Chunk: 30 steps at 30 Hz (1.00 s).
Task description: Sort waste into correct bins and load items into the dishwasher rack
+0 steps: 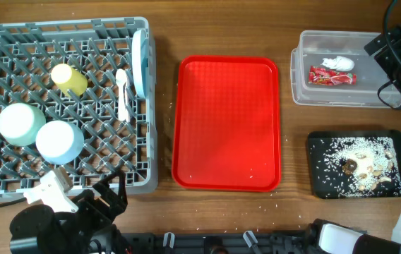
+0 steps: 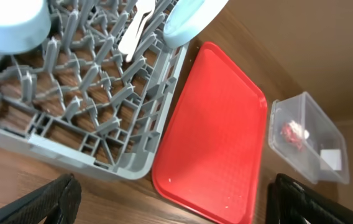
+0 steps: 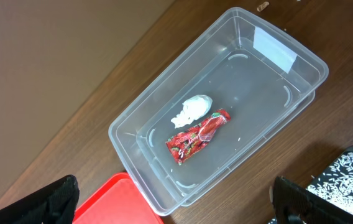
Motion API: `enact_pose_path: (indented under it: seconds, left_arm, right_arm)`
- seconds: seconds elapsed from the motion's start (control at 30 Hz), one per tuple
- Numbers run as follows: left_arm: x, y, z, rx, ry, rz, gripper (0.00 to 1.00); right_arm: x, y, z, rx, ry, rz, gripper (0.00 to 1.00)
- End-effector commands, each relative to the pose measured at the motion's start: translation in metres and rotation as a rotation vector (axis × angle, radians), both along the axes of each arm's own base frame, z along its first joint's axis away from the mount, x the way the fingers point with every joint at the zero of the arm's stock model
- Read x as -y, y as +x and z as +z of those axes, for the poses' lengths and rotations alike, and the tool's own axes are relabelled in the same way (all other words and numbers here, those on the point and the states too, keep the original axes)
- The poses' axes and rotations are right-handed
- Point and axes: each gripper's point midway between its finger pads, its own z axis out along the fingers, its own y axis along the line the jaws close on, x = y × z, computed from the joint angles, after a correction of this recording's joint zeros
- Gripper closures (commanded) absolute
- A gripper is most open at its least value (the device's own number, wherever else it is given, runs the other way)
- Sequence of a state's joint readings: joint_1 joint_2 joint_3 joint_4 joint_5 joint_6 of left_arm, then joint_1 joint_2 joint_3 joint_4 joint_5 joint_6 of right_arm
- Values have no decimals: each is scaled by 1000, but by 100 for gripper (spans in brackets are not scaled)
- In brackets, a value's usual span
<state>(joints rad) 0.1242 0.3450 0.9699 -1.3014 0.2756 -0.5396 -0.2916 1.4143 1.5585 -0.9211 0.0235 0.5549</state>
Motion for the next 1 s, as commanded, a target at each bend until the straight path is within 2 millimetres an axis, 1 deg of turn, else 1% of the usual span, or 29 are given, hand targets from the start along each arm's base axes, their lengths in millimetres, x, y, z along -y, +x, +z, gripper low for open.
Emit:
enact_pose_path:
  seconds: [0.0, 0.07, 0.1, 0.17, 0.2, 0.27, 0.33, 0.4, 0.53, 0.6, 0.77, 0.87, 0.97]
  left_arm:
    - [-1, 14, -13, 34, 116, -94, 0]
    - [-4, 42, -22, 125, 238, -169, 0]
    - [-7, 63, -26, 212, 316, -202, 0]
    - [-11, 85, -34, 332, 388, -202, 0]
    - [-15, 91, -42, 365, 408, -177, 0]
    - [-24, 97, -61, 405, 440, -130, 0]
    - [-28, 102, -69, 446, 460, -102, 0]
    - [-33, 107, -65, 524, 488, -61, 0]
    - [-36, 111, -59, 616, 511, -25, 0]
    - [-39, 112, -58, 636, 526, 6, 0]
    - [-33, 120, -65, 709, 526, 6, 0]
    - [-33, 120, -69, 694, 526, 3, 0]
    - [-34, 120, -84, 631, 523, -8, 0]
  right_arm:
    - [2, -3, 1, -1, -11, -8, 0]
    - [2, -3, 1, -1, -11, -8, 0]
    - [2, -3, 1, -1, -11, -9, 0]
    - [2, -3, 1, -1, -11, -8, 0]
    - [2, -3, 1, -1, -11, -9, 0]
    - [2, -3, 1, -1, -11, -9, 0]
    - [2, -3, 1, -1, -11, -9, 0]
    - [2, -3, 1, -1, -11, -9, 0]
    - [2, -3, 1, -1, -11, -8, 0]
    - [2, -3, 1, -1, -11, -8, 0]
    - [2, -3, 1, -1, -11, -9, 0]
    - [2, -3, 1, -1, -11, -9, 0]
    - [2, -3, 1, -1, -11, -8, 0]
